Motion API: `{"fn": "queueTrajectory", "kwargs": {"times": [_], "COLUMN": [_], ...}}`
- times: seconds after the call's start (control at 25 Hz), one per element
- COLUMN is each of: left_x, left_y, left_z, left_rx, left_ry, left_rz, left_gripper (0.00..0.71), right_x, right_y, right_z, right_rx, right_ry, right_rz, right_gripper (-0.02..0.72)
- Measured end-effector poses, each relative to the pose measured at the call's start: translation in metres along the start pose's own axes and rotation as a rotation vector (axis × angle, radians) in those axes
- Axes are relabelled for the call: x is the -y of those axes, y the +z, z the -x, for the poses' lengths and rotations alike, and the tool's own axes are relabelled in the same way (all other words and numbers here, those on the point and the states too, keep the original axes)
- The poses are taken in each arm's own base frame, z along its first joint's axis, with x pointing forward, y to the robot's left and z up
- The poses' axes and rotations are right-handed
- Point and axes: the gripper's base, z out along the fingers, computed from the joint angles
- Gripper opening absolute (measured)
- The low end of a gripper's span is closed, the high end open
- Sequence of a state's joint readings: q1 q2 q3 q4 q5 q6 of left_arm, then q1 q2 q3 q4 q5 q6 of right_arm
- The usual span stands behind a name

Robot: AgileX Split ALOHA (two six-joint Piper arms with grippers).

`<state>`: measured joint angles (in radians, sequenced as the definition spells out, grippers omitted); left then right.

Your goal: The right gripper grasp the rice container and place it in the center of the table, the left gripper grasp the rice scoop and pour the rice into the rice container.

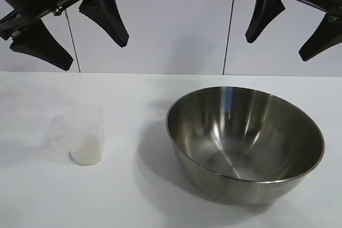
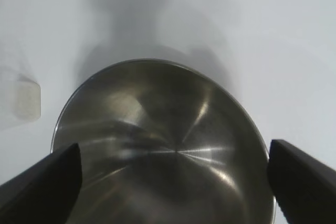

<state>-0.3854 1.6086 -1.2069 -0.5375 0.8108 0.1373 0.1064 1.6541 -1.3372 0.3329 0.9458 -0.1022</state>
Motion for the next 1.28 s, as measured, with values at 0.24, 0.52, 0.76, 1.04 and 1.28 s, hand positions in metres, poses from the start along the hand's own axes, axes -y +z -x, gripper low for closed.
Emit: {"fn": "queueTrajectory", "kwargs": {"times": [0.24,0.52,0.76,1.04,1.28], "left_x": [0.0,0.0,0.0,0.0,0.0], "left_y": [0.0,0.0,0.0,0.0,0.0], "left_z": [0.0,0.0,0.0,0.0,0.0], "left_rx": [0.0,0.0,0.0,0.0,0.0], "left_ry": [0.0,0.0,0.0,0.0,0.0], "left_rz": [0.0,0.0,0.0,0.0,0.0], "left_gripper": [0.694,0.694,0.694,0.694,0.694], "right_x": [0.0,0.0,0.0,-0.0001,0.0049], "right_y": [0.0,0.0,0.0,0.0,-0.0006], "right_z": [0.0,0.0,0.0,-0.0005,-0.0093], "right_rx": [0.0,0.0,0.0,-0.006,-0.103], "right_ry": [0.0,0.0,0.0,0.0,-0.055], "right_rz": [0.0,0.0,0.0,0.001,-0.052], "right_gripper": [0.661,0.661,0.661,0.661,0.661]}}
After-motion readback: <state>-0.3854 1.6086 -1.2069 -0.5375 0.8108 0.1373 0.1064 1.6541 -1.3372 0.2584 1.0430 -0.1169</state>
